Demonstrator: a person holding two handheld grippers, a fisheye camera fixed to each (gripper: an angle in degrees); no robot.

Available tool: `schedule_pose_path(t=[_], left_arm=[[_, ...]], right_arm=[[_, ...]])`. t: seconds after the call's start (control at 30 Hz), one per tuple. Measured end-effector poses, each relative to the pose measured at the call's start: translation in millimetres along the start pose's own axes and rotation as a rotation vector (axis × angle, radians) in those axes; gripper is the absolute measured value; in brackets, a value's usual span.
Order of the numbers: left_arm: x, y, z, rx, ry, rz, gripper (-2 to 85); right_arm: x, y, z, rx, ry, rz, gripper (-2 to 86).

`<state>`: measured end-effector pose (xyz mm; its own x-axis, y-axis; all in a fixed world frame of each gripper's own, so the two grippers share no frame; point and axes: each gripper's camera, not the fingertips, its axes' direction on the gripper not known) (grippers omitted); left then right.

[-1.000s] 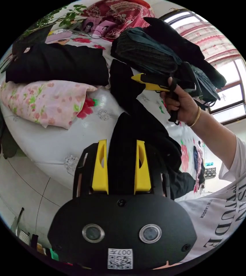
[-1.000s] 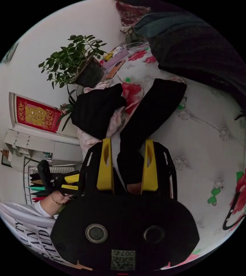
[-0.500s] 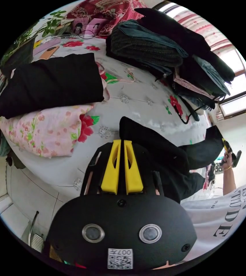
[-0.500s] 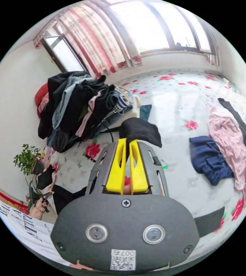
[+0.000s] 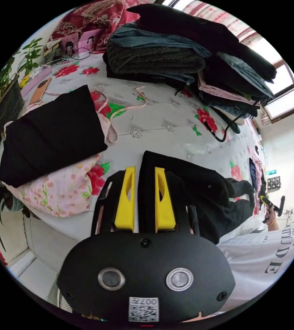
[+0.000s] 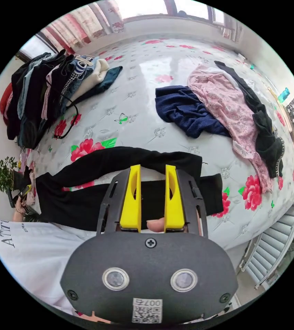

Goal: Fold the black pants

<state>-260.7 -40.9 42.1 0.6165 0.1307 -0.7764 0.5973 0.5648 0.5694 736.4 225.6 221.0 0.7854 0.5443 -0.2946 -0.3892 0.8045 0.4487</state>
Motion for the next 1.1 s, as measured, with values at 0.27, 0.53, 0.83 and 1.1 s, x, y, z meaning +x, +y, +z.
schedule_pose_path(t=[0.27, 0.53, 0.83, 1.1], left_arm=[[42.5, -40.4, 77.6, -0.167, -0.035, -0.002, 0.4], [68.4, 33.9, -60.3, 0.187, 0.046, 0.228, -0.5], [54.0, 123.0, -6.3, 0.027, 0.027, 0.080, 8.7], [59.7, 51.5, 7.0, 0.097, -0.002, 0.041, 9.2]], right_arm=[[-51.4, -62.3, 98.6, -0.250, 0.079, -0.170, 4.9], [-70.1, -37.7, -67.0, 0.281, 0.125, -0.323, 0.3], [-36.9, 32.2, 0.7, -0.050, 0.320, -0.153, 3.2], [-55.0, -13.2, -30.9, 0.092, -0.019, -0.141, 8.3]])
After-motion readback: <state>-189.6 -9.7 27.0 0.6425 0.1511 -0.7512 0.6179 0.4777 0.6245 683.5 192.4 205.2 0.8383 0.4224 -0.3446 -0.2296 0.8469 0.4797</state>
